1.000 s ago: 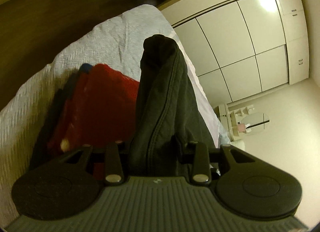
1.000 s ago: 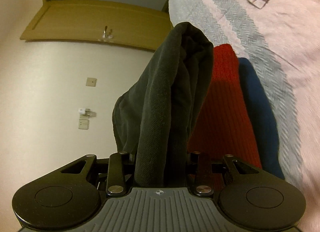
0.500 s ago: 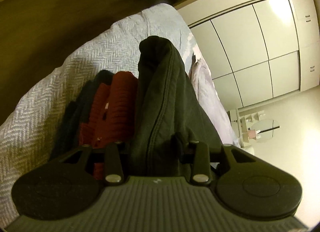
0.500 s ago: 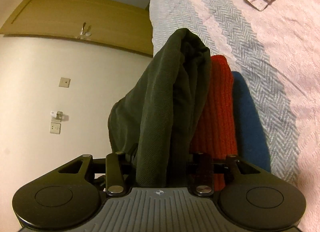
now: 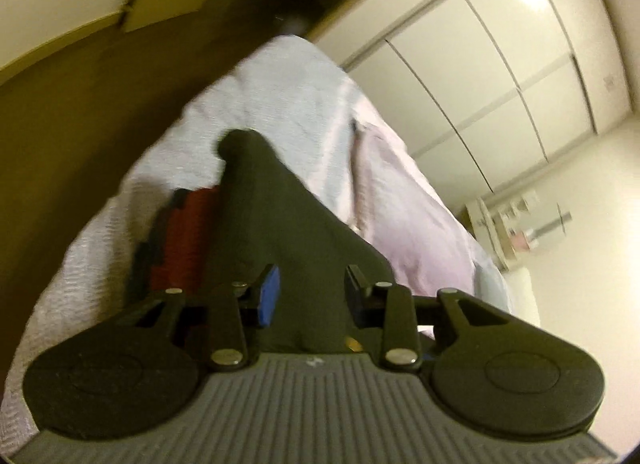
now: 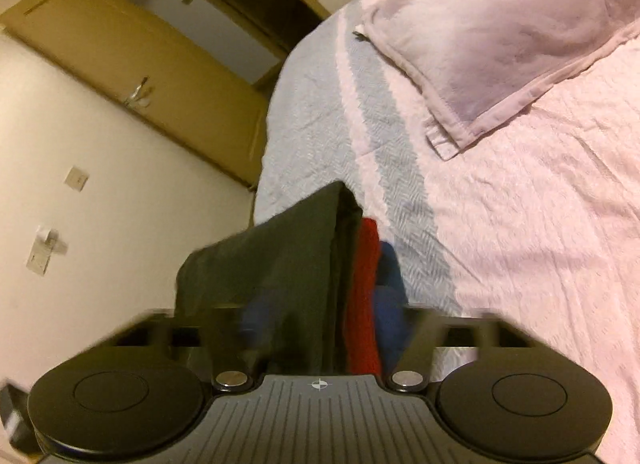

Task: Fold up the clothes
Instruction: 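Lay the trousers on top of the red and navy stack and open both grippers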

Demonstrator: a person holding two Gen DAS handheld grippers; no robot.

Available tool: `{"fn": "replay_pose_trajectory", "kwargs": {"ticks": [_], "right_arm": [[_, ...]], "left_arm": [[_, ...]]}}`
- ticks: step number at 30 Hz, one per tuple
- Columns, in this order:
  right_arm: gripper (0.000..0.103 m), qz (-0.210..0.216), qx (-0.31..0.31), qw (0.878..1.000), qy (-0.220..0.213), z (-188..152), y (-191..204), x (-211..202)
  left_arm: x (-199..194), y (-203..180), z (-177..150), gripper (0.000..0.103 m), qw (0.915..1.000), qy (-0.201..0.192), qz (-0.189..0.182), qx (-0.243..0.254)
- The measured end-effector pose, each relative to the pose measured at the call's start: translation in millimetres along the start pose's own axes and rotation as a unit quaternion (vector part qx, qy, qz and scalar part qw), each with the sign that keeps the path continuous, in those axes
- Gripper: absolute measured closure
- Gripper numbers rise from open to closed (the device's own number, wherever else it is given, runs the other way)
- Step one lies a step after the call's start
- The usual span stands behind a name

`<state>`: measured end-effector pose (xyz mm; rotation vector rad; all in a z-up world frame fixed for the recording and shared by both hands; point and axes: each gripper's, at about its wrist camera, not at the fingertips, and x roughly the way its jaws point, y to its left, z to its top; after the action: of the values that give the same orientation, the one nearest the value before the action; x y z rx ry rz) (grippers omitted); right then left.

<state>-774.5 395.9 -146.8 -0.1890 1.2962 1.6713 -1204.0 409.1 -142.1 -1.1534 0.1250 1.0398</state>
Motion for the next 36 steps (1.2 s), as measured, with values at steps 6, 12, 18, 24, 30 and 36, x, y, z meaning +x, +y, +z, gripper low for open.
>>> {"fn": "replay_pose_trajectory", "kwargs": {"ticks": [6,12,18,24,30,36], "right_arm": [[0.084,-0.044,-0.101,0.994,0.025,-21,27,27],[0.084,-0.038,-0.155,0.986,0.051,-25,34,48],[0.083,-0.041,-0.206,0.978,0.020,-43,54,6],[0.083,-0.054,-0.302,0.951,0.045,-77,78,18],[0.083,-0.091,-0.368,0.922,0.077,-102,73,68],[0.083,-0.089,-0.357,0.926,0.088,-104,69,78]], "left_arm": [[36,-4,-21,0.082,0.9909,0.034,0.092,0.092],[49,-6,-18,0.084,0.9816,0.030,0.137,0.130],[21,-24,-21,0.088,0.9821,0.023,0.125,0.139],[8,-45,-52,0.085,0.9692,0.062,0.130,0.200],[46,-18,-71,0.082,0.9524,0.086,0.171,0.237],[49,-17,-76,0.082,0.9458,0.084,0.182,0.256]]}}
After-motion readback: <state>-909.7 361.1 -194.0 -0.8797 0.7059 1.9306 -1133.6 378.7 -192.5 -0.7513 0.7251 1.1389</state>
